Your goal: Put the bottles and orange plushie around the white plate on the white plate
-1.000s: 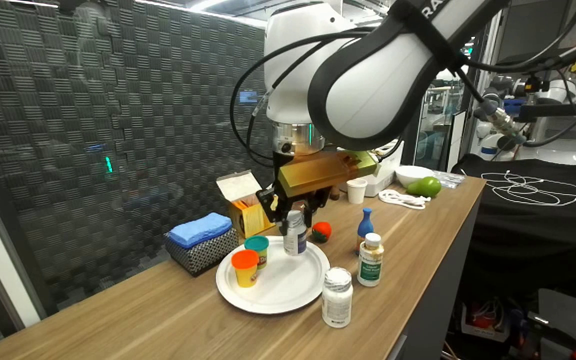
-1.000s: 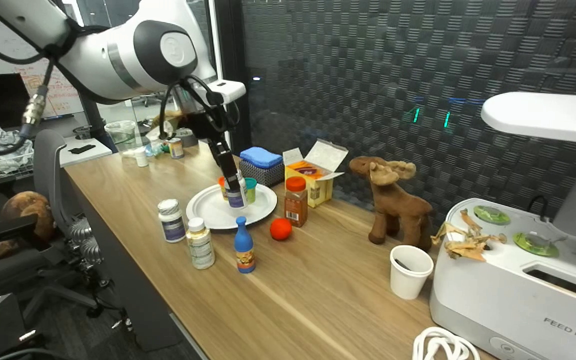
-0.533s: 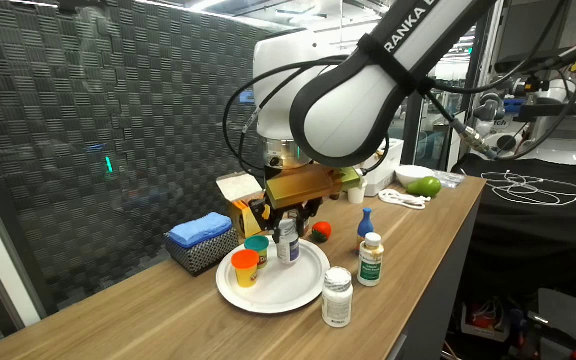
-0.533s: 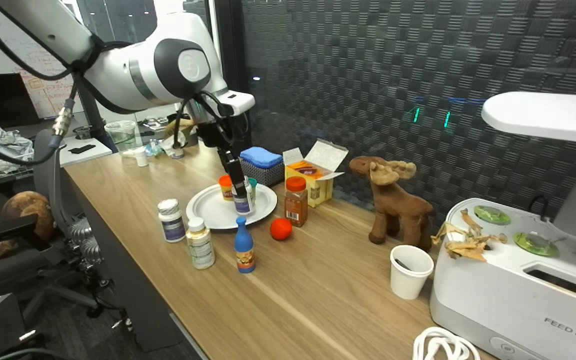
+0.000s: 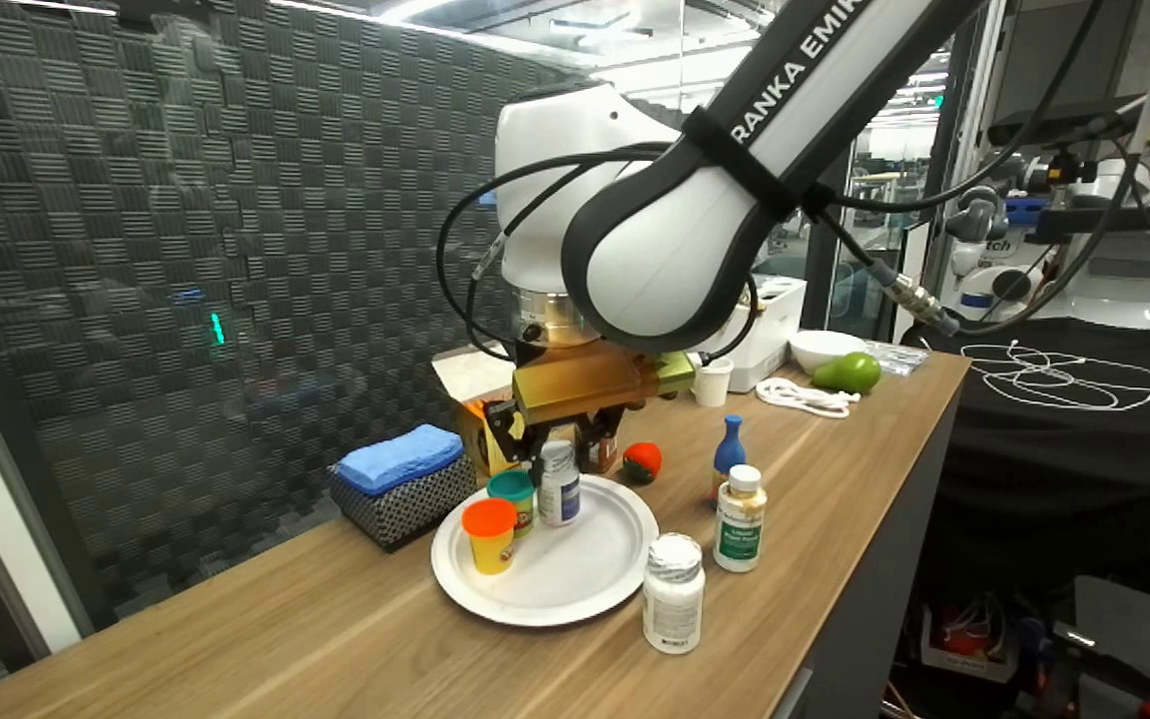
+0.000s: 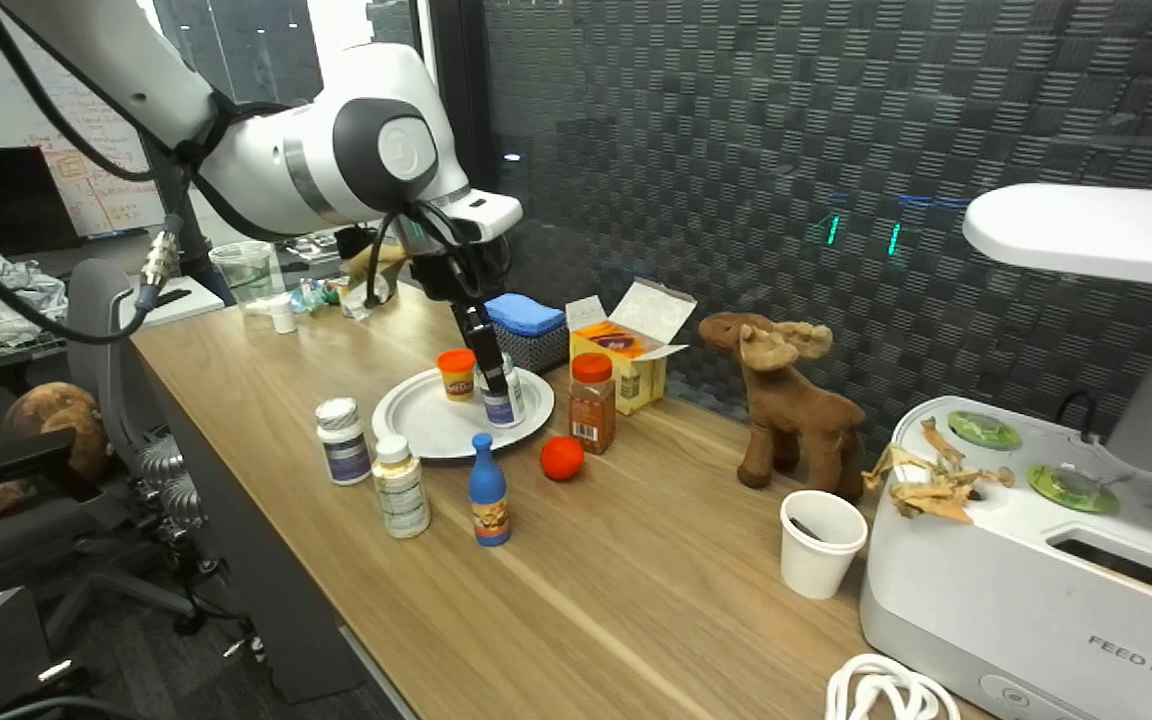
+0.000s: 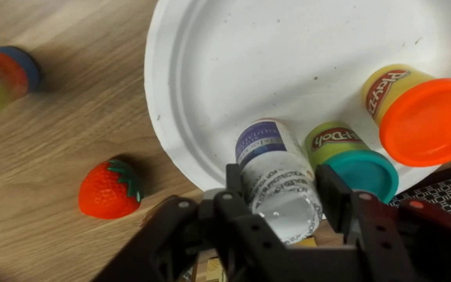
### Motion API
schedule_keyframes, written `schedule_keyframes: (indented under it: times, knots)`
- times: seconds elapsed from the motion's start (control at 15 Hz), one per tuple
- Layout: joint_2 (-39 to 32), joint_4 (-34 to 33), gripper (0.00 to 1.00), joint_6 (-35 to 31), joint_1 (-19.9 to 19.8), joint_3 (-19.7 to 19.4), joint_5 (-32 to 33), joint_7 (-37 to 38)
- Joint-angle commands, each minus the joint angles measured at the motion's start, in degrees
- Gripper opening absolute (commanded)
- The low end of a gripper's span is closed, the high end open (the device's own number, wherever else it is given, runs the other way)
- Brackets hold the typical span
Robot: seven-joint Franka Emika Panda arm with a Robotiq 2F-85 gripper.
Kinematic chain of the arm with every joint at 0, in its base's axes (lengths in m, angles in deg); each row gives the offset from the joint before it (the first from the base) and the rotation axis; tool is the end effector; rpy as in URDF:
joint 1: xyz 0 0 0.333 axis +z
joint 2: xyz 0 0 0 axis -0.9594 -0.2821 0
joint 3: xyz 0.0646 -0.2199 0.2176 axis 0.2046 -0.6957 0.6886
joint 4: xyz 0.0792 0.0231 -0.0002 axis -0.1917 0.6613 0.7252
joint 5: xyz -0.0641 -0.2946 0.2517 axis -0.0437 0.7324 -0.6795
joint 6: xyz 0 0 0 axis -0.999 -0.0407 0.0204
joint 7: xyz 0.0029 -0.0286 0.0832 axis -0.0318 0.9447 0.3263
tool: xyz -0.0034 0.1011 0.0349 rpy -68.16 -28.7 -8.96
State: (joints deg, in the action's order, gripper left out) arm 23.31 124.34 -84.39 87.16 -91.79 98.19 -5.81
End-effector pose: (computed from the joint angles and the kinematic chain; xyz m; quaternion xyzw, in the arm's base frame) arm 0.6066 0.1297 0.2670 0.9668 -0.2222 0.1152 0.0520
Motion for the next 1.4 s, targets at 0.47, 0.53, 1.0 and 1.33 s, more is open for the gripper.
schedule_keyframes:
  times: [0.47, 0.53, 1.0, 1.33]
  knots:
    - [4.4, 2.4, 1.0, 0.8, 4.5, -2.8, 3.6, 5.1]
    - [5.7, 3.4, 1.0, 1.2, 5.3, -3.2, 4.8, 6.6]
    - [14.6, 13.4, 0.99, 5.5, 6.4, 1.3, 9.5, 16.1]
    - [18.4, 19.7, 1.0, 4.4, 4.1, 5.1, 5.7, 17.1]
